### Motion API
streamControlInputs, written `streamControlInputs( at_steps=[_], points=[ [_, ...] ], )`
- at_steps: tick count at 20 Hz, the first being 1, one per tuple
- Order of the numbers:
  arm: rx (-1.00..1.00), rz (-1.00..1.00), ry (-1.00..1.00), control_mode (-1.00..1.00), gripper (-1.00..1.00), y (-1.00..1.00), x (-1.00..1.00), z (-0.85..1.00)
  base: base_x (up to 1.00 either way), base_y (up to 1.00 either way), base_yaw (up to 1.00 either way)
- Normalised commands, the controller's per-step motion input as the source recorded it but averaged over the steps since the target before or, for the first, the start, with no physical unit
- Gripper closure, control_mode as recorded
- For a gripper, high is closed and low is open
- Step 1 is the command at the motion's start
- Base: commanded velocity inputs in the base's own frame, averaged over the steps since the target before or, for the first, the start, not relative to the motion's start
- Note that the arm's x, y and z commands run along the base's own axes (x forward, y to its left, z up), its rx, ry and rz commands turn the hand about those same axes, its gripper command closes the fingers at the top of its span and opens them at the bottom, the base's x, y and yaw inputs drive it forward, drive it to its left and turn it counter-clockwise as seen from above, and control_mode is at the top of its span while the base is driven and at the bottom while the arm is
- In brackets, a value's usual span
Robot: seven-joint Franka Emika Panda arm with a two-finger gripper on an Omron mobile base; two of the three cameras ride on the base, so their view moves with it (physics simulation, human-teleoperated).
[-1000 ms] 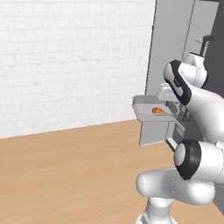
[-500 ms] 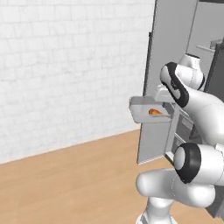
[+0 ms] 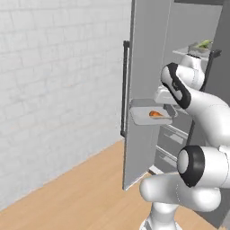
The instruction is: Take the meat container that has the chicken drumstick and place it on the second highest rack of the freezer. Then take the vegetable container that has the corn and lime and place it on the highest rack of the freezer.
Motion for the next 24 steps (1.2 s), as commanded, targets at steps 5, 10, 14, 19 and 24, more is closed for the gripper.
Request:
streamControlInputs(
  at_steps=[5,10,14,19,24],
  points=[
    [0.00,0.00,0.00,1.00,1.00,0.00,0.00,0.00,0.45,0.48,-0.55],
    [0.00,0.00,0.00,1.00,1.00,0.00,0.00,0.00,0.27,0.55,-0.49],
    [0.00,0.00,0.00,1.00,1.00,0.00,0.00,0.00,0.43,0.39,-0.48],
    [0.00,0.00,0.00,1.00,1.00,0.00,0.00,0.00,0.21,0.30,-0.47],
    [0.00,0.00,0.00,1.00,1.00,0.00,0.00,0.00,0.45,0.26,-0.44]
  ],
)
